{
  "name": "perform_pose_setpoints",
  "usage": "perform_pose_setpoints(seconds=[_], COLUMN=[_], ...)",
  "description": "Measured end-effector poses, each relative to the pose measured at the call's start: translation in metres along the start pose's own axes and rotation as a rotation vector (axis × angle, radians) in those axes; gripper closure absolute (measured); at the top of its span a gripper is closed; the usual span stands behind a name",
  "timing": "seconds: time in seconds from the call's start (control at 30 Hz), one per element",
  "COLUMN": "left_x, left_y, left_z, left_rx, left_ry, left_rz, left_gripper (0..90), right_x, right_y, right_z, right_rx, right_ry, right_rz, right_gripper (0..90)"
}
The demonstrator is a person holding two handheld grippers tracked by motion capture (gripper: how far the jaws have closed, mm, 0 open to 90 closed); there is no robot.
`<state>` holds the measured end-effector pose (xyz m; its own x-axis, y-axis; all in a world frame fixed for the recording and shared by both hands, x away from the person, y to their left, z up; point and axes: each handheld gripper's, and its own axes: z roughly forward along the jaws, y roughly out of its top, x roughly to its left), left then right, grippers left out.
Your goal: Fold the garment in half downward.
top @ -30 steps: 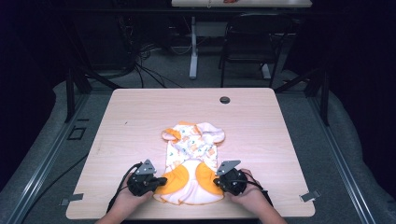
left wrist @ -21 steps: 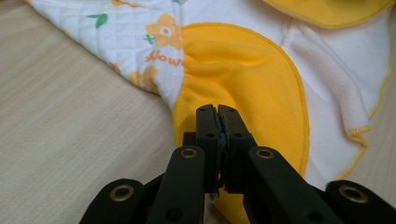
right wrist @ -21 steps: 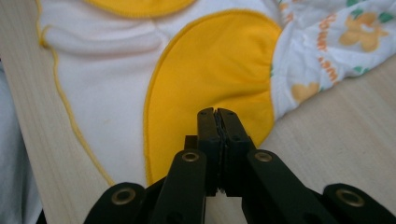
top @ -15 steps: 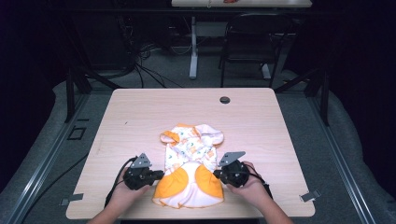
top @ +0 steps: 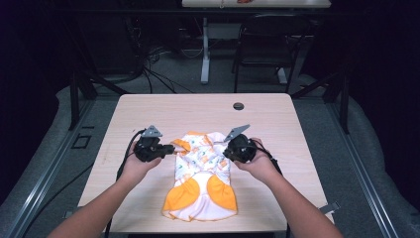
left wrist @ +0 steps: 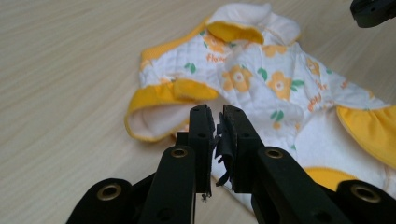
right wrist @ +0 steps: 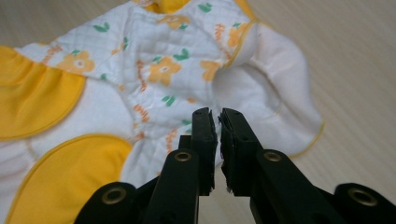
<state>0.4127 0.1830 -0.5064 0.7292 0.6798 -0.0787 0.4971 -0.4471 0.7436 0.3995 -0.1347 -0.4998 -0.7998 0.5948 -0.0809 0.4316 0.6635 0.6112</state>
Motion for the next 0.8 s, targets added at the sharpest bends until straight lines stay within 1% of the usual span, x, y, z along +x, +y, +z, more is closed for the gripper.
perform_pose_setpoints(seconds=[0.03,0.07,0.1,0.13,0.2,0.23,0.27,0.3,0.33,0.37,0.4,0.43,0.47,0.5,0.53,0.57,0.6,0.63,0.67,0.7,0.73,0.77,0.8], left_x=[0.002,0.006,0.006,0.010,0.015,0.015,0.019,0.019,0.022,0.023,0.025,0.025,0.029,0.029,0.032,0.032,0.036,0.036,0.039,0.039,0.041,0.043,0.046], left_y=[0.005,0.013,0.013,0.020,0.026,0.026,0.030,0.030,0.032,0.032,0.033,0.033,0.034,0.034,0.035,0.035,0.035,0.035,0.033,0.033,0.032,0.031,0.028], left_z=[0.002,0.006,0.006,0.011,0.017,0.017,0.025,0.025,0.034,0.038,0.042,0.042,0.052,0.052,0.058,0.058,0.065,0.065,0.070,0.070,0.072,0.075,0.079], left_rx=[0.003,0.007,0.007,0.009,0.014,0.014,0.021,0.021,0.021,0.020,0.030,0.030,0.042,0.042,0.049,0.049,0.034,0.034,0.042,0.042,0.051,0.062,0.068], left_ry=[0.012,0.030,0.030,0.046,0.060,0.060,0.060,0.060,0.066,0.074,0.075,0.075,0.071,0.071,0.052,0.052,0.047,0.047,0.053,0.053,0.055,0.059,0.068], left_rz=[0.008,0.029,0.029,0.039,0.036,0.036,0.031,0.031,0.031,0.024,0.023,0.023,0.013,0.013,0.004,0.004,-0.013,-0.013,-0.020,-0.020,-0.022,-0.022,-0.035], left_gripper=[82.0,81.6,80.9,80.3,79.3,78.7,77.8,77.2,76.0,75.0,74.3,73.2,72.1,71.2,70.3,69.0,68.2,67.2,66.8,65.7,64.7,64.7,63.0], right_x=[-0.008,-0.011,-0.015,-0.018,-0.024,-0.024,-0.032,-0.032,-0.037,-0.040,-0.042,-0.042,-0.046,-0.046,-0.050,-0.050,-0.053,-0.053,-0.054,-0.054,-0.057,-0.057,-0.060], right_y=[0.010,0.014,0.018,0.021,0.027,0.027,0.034,0.034,0.039,0.041,0.043,0.043,0.045,0.045,0.047,0.047,0.047,0.046,0.047,0.047,0.047,0.047,0.047], right_z=[0.004,0.006,0.008,0.011,0.016,0.016,0.023,0.023,0.032,0.036,0.039,0.039,0.049,0.049,0.056,0.056,0.063,0.069,0.070,0.070,0.075,0.075,0.080], right_rx=[0.019,0.028,0.038,0.042,0.054,0.054,0.060,0.060,0.057,0.071,0.078,0.078,0.088,0.088,0.097,0.097,0.101,0.077,0.095,0.095,0.097,0.097,0.088], right_ry=[-0.020,-0.027,-0.038,-0.046,-0.055,-0.055,-0.054,-0.054,-0.045,-0.050,-0.052,-0.052,-0.051,-0.051,-0.052,-0.052,-0.050,-0.044,-0.048,-0.048,-0.052,-0.052,-0.071], right_rz=[-0.013,-0.014,-0.021,-0.019,-0.018,-0.018,-0.009,-0.009,0.003,-0.002,0.000,0.000,0.013,0.013,0.021,0.021,0.037,0.065,0.052,0.052,0.066,0.066,0.076], right_gripper=[82.4,82.3,81.7,81.3,80.5,80.5,79.4,79.4,78.1,77.4,76.7,76.7,75.6,75.6,74.4,74.4,73.2,72.2,71.4,71.4,68.8,68.8,66.1])
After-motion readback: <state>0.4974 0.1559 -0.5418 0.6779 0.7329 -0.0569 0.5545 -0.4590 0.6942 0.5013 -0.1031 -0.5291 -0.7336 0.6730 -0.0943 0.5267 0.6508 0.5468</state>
